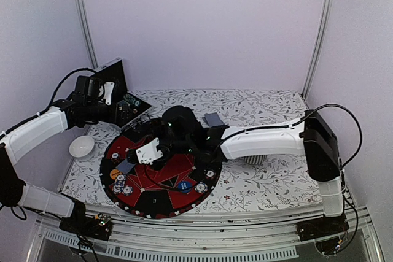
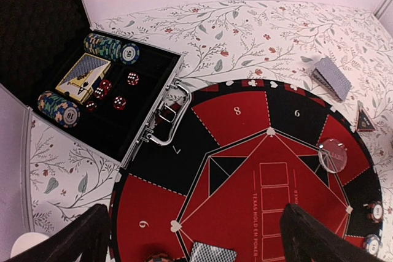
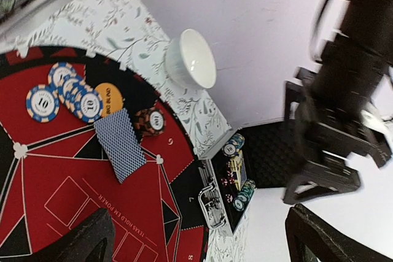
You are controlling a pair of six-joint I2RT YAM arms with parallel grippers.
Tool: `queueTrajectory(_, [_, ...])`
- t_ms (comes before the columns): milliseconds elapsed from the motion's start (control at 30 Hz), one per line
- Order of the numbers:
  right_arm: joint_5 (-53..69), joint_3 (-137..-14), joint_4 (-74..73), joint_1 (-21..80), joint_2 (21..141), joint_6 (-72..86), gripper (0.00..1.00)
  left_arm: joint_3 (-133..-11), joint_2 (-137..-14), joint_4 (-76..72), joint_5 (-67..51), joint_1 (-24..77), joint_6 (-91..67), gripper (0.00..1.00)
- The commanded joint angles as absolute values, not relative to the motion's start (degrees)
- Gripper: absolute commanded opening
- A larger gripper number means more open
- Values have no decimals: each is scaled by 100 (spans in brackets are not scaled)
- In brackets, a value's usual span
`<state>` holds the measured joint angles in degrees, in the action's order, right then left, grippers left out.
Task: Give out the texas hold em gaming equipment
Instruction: Distribute the poker card in the big blind area, then pick up the face-down deck piles from the center of the board.
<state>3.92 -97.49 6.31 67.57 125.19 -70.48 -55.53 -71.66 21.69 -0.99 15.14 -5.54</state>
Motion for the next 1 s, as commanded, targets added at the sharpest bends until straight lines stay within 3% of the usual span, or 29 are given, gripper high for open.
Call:
queueTrajectory(0, [892, -9449, 600, 6270, 11463, -5291, 99, -5515, -7119, 2128, -102, 1467, -475, 98])
queueTrajectory(133, [779, -9854, -292, 5479, 11318, -3097, 99, -5502, -7132, 2127, -88, 1464, -467, 98])
queueTrajectory(267, [-112, -10628, -1538, 4734, 11769, -1530, 99, -5502, -7169, 2127, -93, 1461, -468, 98])
queueTrajectory(367, [-133, -11056, -2192, 4276, 12088, -478, 99, -5502, -7194, 2134, -89, 1466, -461, 98])
queueTrajectory(533, [-494, -11305, -2599, 3932, 12548, 160, 99, -5498, -7237, 2137, -69, 1459, -457, 98])
queueTrajectory(733, [-206, -12044, -3429, 3758, 13628, 306, 99, -5496, -7259, 2145, -66, 1463, -448, 98])
queueTrajectory(967, [-117, -12178, -3551, 3665, 14024, 483, 99, -5493, -7277, 2145, -104, 1463, -448, 98])
